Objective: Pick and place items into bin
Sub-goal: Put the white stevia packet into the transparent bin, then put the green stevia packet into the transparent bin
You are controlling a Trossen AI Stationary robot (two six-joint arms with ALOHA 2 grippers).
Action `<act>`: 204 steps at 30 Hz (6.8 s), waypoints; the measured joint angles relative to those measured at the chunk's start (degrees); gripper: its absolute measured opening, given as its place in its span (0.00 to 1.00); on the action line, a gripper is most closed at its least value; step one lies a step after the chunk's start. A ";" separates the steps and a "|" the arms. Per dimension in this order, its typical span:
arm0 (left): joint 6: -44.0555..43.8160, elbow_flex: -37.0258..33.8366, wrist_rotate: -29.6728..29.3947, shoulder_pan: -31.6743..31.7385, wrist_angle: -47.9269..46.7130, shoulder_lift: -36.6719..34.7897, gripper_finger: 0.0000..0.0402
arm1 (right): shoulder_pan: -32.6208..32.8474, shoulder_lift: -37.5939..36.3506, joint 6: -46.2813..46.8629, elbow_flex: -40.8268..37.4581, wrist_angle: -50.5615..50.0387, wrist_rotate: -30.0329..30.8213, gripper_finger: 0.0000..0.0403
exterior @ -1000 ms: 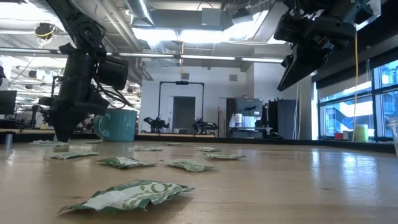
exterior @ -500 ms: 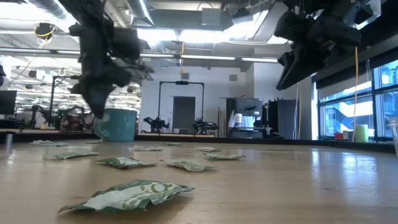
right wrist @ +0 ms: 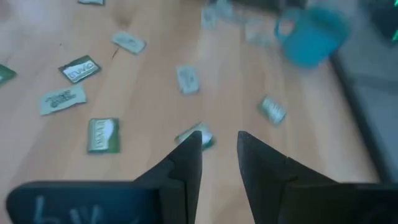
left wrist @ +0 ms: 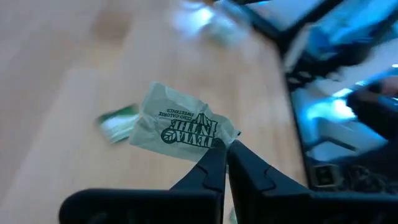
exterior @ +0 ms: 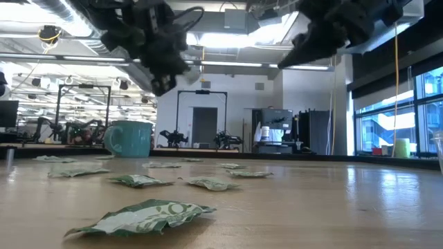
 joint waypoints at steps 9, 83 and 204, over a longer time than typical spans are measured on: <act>-9.45 0.00 11.72 -3.39 21.16 8.19 0.02 | 1.86 3.28 -15.82 0.00 12.01 -0.13 0.26; 21.00 0.02 19.11 1.84 26.93 16.91 0.21 | 12.90 4.41 43.28 13.74 -34.96 4.53 0.00; 31.22 11.72 -32.12 6.41 -10.29 25.18 0.30 | 3.09 -30.81 29.10 -17.90 -11.35 5.05 0.25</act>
